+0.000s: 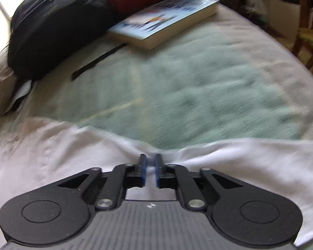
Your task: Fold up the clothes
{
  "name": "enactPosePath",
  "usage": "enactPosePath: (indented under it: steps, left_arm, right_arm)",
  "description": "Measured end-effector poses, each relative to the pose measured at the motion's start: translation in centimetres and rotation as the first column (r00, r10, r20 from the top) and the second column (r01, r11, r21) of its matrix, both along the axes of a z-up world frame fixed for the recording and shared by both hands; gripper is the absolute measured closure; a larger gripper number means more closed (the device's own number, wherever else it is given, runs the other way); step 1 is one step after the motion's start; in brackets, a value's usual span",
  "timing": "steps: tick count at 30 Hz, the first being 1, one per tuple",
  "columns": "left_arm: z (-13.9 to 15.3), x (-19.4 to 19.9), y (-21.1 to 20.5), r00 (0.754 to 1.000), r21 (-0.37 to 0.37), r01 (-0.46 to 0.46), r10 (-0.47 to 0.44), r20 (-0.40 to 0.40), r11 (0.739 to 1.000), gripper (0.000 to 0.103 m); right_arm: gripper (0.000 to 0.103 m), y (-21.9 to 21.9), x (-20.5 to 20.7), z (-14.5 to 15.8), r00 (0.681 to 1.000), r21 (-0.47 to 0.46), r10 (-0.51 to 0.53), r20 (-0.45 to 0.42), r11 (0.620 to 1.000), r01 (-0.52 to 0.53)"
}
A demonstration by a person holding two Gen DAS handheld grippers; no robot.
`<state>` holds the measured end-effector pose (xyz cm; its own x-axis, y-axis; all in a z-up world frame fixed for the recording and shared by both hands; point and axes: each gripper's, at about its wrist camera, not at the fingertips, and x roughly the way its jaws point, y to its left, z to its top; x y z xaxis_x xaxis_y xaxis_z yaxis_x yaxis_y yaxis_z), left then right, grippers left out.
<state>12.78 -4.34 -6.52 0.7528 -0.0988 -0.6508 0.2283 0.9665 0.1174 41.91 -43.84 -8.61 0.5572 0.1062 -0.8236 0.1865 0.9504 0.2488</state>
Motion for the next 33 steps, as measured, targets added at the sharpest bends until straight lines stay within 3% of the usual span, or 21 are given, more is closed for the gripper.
enactPosePath:
  steps: [2,3,7,9,13,14,18,20,24,29,31,33]
  left_arm:
    - [-0.1,0.0,0.0,1.000,-0.001,0.003,-0.003,-0.002,1.000,0.002]
    - [-0.1,0.0,0.1,1.000,-0.002,0.005,-0.005,-0.003,1.000,0.002]
    - [-0.1,0.1,0.1,1.000,-0.005,0.002,-0.002,-0.002,1.000,0.002]
    - [-0.1,0.1,0.1,1.000,-0.004,-0.001,0.001,0.000,1.000,0.002]
    - [-0.1,0.1,0.1,1.000,-0.001,-0.003,0.003,-0.002,1.000,0.002]
    - [-0.1,0.1,0.1,1.000,0.001,-0.003,0.003,0.000,1.000,0.002]
    - [0.1,-0.1,0.2,1.000,-0.005,-0.001,0.001,0.006,1.000,0.002]
    - [0.2,-0.2,0.1,1.000,0.000,-0.001,0.001,0.010,1.000,0.002]
    - [0.2,-0.1,-0.3,1.000,-0.005,0.009,-0.009,0.010,1.000,0.002]
    - [0.1,-0.7,-1.4,0.999,0.001,0.051,-0.051,0.012,0.999,0.002]
    - [0.3,-1.2,-1.6,0.998,0.005,0.059,-0.059,0.021,0.998,0.002]
    - [0.5,-1.5,-1.6,0.998,0.006,0.058,-0.058,0.029,0.998,0.002]
  right_arm:
    - [0.101,-2.1,0.0,0.2,0.996,-0.026,-0.091,0.007,0.995,0.091]
    - [0.097,-3.2,-0.1,0.3,0.992,-0.013,-0.128,0.009,0.992,0.128]
    - [0.081,-2.5,-1.4,2.2,0.991,-0.054,-0.116,0.062,0.991,0.120]
    - [0.075,-1.5,-1.9,2.2,0.995,-0.057,-0.087,0.047,0.994,0.090]
    - [0.075,-0.5,-2.1,0.9,0.996,-0.122,-0.088,-0.012,0.989,0.086]
    - [0.079,-0.9,-2.0,0.4,0.995,-0.130,-0.102,-0.014,0.986,0.099]
    - [0.077,-3.9,-1.9,0.6,0.968,-0.199,-0.229,0.099,0.949,0.244]
    - [0.075,-4.7,-3.0,1.7,0.961,-0.179,-0.245,0.125,0.948,0.265]
    - [0.043,-4.1,-6.8,3.9,0.964,-0.119,-0.189,0.190,0.970,0.213]
    - [0.043,-3.4,-9.1,1.7,0.988,-0.037,-0.133,0.081,0.990,0.136]
    - [0.043,-3.6,-10.1,0.3,0.987,-0.066,-0.156,0.035,0.985,0.158]
    - [0.043,-4.0,-11.7,0.0,0.986,-0.094,-0.157,0.058,0.982,0.161]
